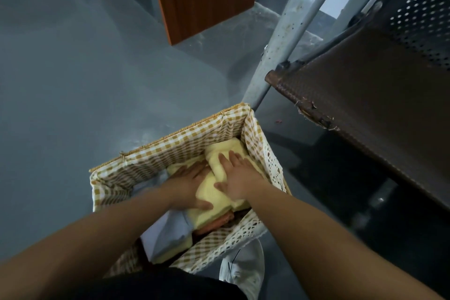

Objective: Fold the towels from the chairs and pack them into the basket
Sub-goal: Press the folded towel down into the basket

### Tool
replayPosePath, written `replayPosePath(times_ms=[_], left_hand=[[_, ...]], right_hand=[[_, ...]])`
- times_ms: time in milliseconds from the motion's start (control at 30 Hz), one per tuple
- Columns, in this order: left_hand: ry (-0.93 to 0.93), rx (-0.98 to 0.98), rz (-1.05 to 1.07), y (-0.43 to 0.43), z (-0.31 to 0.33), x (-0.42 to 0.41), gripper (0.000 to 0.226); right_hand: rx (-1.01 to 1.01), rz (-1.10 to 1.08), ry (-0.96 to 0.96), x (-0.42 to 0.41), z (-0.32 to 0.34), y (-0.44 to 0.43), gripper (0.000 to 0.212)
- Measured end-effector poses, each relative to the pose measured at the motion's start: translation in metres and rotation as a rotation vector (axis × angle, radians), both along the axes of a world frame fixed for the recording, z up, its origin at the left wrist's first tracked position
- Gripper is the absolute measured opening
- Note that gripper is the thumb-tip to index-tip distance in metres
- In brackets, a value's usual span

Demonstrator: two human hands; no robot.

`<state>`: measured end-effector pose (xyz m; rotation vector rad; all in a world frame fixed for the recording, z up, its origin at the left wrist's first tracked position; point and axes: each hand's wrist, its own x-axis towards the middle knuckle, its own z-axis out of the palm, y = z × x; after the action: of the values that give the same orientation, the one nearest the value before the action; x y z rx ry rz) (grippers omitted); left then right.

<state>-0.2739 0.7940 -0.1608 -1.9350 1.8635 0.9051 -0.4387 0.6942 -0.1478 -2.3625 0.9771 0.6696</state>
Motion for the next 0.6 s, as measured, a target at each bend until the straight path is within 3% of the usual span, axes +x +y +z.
replayPosePath(times_ms=[67, 167, 267, 467, 600], left_hand=[[0.009, 0.009, 0.023, -0.014, 0.023, 0.002, 0.102], [-0.007, -0.090, 0.013, -0.036, 0.074, 0.003, 0.065], [0.012, -0.234, 0.036, -0.056, 0.144, -0.008, 0.048], [0.080, -0.549, 0.043, -0.099, 0.290, -0.078, 0.037], [0.211, -0.708, -0.012, -0.124, 0.353, -0.180, 0.024]], right_hand=[[0.026, -0.098, -0.114, -0.001, 0.023, -0.002, 0.076], [0.005, -0.220, -0.337, -0.005, 0.073, -0.006, 0.045], [-0.066, -0.289, -0.503, -0.023, 0.138, -0.013, 0.024], [-0.373, -0.396, -0.570, -0.128, 0.266, -0.044, 0.050], [-0.572, -0.537, -0.536, -0.236, 0.329, -0.047, 0.054]])
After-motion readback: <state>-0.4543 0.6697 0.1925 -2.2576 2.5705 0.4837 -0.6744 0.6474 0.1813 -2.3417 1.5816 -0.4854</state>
